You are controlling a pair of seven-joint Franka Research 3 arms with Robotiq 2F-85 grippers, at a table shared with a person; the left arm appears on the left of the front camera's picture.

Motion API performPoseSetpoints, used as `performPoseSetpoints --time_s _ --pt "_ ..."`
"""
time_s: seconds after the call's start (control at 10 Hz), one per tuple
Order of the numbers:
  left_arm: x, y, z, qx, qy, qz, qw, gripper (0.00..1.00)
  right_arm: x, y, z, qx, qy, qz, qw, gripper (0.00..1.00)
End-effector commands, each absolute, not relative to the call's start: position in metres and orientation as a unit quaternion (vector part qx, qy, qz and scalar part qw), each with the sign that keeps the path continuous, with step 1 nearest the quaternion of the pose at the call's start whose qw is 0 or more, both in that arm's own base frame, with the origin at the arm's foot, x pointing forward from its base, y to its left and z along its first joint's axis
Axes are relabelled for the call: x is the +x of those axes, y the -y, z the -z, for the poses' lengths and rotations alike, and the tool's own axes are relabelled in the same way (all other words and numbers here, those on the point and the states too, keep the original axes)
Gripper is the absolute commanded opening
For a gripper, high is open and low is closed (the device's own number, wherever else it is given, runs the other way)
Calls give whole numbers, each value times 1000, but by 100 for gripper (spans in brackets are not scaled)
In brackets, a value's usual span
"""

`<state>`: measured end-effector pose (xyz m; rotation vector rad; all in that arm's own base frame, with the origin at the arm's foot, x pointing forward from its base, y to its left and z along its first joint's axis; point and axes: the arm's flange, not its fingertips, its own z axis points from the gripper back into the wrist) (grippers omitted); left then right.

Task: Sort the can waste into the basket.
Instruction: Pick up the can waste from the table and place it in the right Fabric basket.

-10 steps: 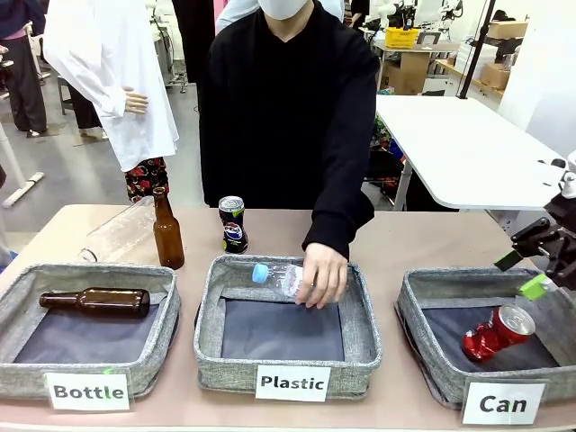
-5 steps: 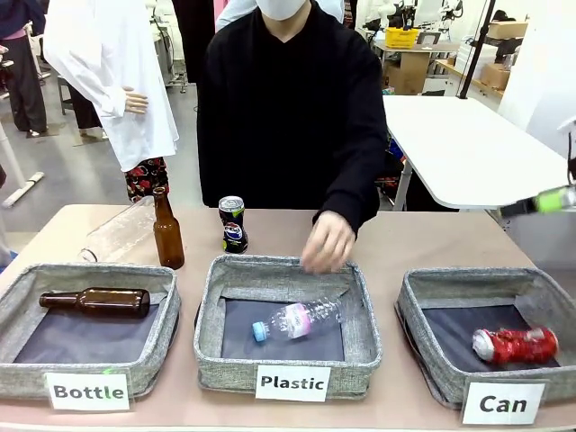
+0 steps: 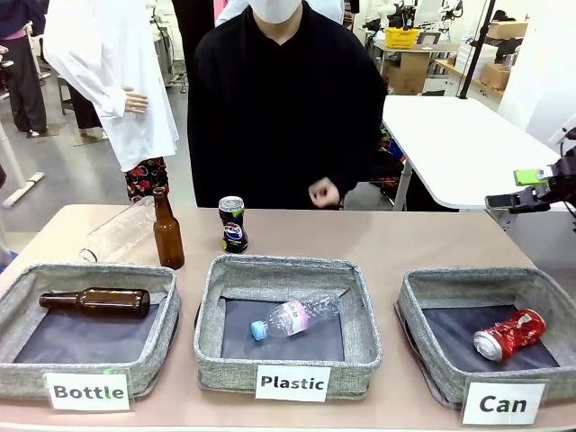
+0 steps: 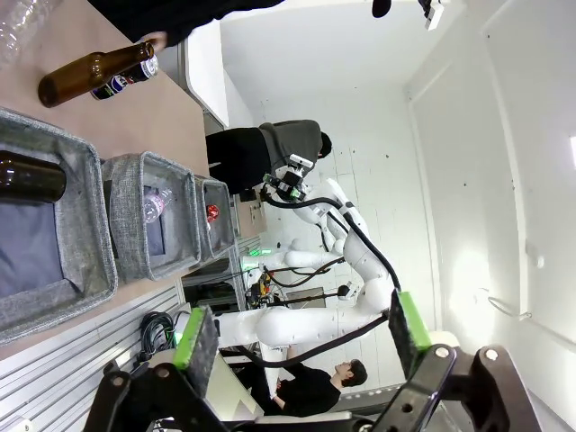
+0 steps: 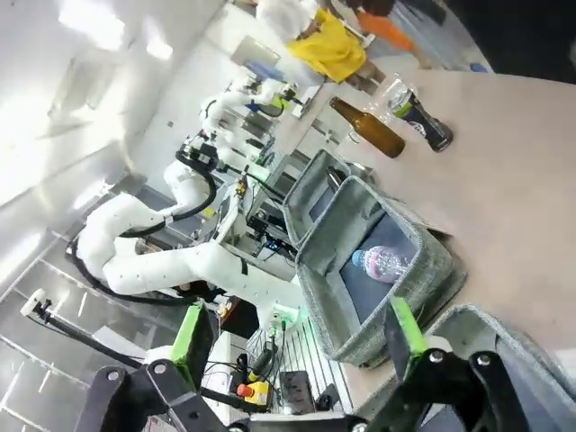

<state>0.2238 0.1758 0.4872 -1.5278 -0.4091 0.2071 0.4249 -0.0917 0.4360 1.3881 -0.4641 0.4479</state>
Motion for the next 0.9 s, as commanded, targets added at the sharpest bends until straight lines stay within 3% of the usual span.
performPoseSetpoints --time_s 0.0,0.8 --pt "223 -175 -491 -688 185 -98 695 100 419 99 -445 655 226 -198 694 100" --pt "223 -175 -491 -688 185 -98 695 100 419 99 -445 655 226 -198 694 100"
